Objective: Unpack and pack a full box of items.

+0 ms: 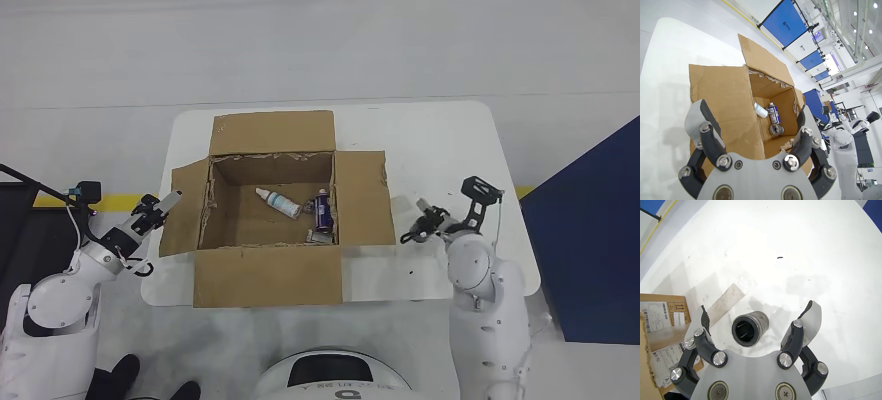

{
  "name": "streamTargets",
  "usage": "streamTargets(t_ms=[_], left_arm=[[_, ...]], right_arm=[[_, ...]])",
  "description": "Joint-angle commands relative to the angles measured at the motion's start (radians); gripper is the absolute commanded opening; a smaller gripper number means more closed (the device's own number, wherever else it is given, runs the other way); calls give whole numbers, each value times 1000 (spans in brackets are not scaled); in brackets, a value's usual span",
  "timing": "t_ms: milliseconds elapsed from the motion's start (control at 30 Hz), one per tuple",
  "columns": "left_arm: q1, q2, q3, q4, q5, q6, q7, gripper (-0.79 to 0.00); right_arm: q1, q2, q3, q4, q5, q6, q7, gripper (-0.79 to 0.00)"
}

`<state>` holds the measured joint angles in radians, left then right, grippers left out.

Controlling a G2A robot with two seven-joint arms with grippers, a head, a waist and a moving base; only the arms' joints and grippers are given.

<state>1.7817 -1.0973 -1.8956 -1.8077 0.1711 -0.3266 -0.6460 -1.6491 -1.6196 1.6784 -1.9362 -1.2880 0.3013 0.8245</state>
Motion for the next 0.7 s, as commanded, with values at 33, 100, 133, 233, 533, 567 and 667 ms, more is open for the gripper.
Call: streamTargets(t_ms=[33, 100, 133, 233, 533, 567, 667], left_arm=[[0, 0, 0, 0, 0, 0, 0, 0], [0, 0, 0, 0, 0, 0, 0, 0], [0, 0, 0, 0, 0, 0, 0, 0], [0, 0, 0, 0, 0, 0, 0, 0], [0, 0, 0, 0, 0, 0, 0, 0], [0, 0, 0, 0, 0, 0, 0, 0], [0, 0, 0, 0, 0, 0, 0, 0]], right_arm=[[-20, 4, 18, -11, 29, -13, 23, 0], [-35, 7, 29, -22, 44, -27, 33, -31], [-41, 9, 29, -24, 48, -36, 39, -28], [-45, 12, 10, -18, 30, -52, 49, -9], [6, 18, -79, 36, -90, 3, 79, -6], [12, 18, -87, 43, -103, 13, 83, 0], [37, 19, -107, 76, -143, 46, 102, -15]])
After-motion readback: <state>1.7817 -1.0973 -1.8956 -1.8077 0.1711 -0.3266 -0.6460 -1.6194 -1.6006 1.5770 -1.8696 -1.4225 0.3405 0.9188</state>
